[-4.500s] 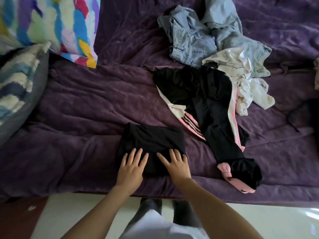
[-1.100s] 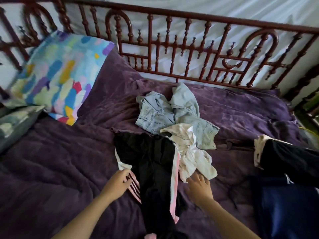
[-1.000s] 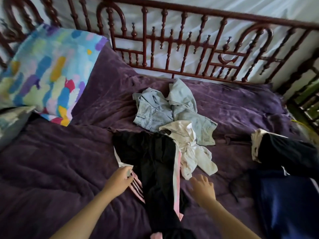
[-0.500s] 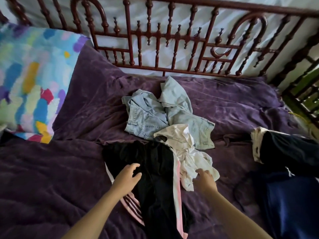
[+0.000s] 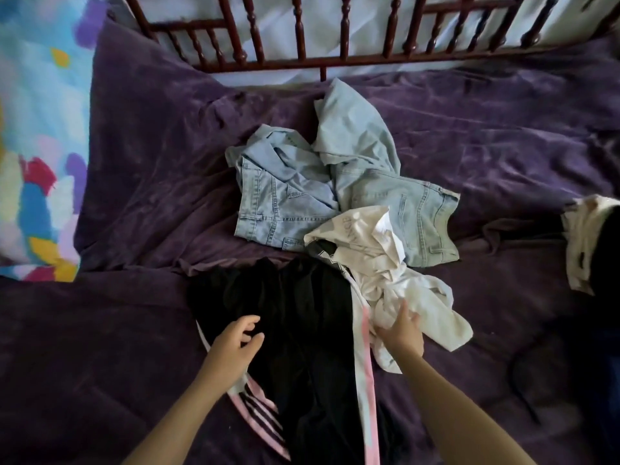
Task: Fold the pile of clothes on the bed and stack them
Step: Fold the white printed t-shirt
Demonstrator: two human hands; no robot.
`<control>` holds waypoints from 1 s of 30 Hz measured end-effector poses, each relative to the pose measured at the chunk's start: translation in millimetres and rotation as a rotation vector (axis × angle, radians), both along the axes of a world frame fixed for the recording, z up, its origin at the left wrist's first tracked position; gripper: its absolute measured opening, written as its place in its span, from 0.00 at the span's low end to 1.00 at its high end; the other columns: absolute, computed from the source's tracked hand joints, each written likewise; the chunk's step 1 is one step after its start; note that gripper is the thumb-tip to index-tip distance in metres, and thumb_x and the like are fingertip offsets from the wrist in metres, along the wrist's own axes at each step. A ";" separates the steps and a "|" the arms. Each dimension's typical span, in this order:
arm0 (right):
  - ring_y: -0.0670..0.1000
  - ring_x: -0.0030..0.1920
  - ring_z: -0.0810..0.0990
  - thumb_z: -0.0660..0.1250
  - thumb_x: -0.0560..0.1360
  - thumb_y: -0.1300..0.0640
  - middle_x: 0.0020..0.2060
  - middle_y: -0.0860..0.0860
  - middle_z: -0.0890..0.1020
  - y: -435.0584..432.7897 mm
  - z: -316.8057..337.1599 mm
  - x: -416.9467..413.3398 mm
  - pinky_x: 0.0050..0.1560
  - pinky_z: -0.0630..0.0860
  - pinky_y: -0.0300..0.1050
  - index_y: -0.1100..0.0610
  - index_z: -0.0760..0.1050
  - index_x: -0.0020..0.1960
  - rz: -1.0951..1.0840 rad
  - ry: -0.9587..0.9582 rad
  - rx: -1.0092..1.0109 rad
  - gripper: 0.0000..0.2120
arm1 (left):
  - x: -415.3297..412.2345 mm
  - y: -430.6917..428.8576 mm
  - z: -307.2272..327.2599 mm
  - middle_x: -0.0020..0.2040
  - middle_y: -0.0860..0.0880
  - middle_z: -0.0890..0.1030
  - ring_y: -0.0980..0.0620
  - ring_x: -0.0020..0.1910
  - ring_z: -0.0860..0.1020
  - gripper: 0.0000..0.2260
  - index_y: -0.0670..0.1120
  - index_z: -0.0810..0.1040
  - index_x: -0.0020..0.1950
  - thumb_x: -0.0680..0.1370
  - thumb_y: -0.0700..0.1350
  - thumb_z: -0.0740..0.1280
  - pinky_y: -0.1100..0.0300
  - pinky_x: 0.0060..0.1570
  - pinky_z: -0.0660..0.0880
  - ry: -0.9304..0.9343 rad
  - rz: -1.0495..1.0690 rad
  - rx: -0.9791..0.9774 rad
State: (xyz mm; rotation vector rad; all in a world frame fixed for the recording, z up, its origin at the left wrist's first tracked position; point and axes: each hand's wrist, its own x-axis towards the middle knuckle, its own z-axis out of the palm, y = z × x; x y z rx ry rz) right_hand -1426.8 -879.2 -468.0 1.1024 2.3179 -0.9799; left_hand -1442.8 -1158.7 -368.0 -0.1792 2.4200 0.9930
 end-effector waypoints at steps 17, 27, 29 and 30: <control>0.53 0.39 0.70 0.70 0.67 0.65 0.30 0.49 0.72 27.8 294.0 38.3 0.37 0.58 0.44 0.64 0.75 0.39 0.274 0.717 0.313 0.05 | 33.1 58.1 93.1 0.64 0.48 0.72 0.54 0.55 0.73 0.23 0.49 0.64 0.72 0.78 0.45 0.65 0.65 0.54 0.70 0.172 -0.210 0.240; 0.42 0.34 0.72 0.70 0.68 0.67 0.33 0.51 0.75 -33.5 512.4 92.2 0.37 0.68 0.39 0.63 0.76 0.41 0.341 1.158 0.120 0.04 | 73.2 75.1 290.8 0.66 0.61 0.69 0.66 0.63 0.69 0.36 0.61 0.62 0.69 0.64 0.63 0.71 0.67 0.61 0.69 0.639 -0.533 0.659; 0.48 0.38 0.72 0.70 0.69 0.67 0.36 0.55 0.75 -47.0 539.5 102.8 0.39 0.69 0.42 0.68 0.76 0.46 0.339 1.225 0.075 0.08 | 84.2 73.8 322.4 0.64 0.62 0.70 0.64 0.61 0.71 0.36 0.59 0.62 0.68 0.65 0.62 0.73 0.64 0.57 0.73 0.693 -0.510 0.699; 0.48 0.38 0.73 0.70 0.69 0.66 0.37 0.54 0.75 -53.1 550.7 108.6 0.39 0.70 0.42 0.66 0.76 0.46 0.344 1.251 0.045 0.07 | 89.7 72.0 336.7 0.61 0.63 0.71 0.65 0.58 0.72 0.33 0.60 0.61 0.67 0.67 0.60 0.74 0.67 0.52 0.74 0.721 -0.484 0.723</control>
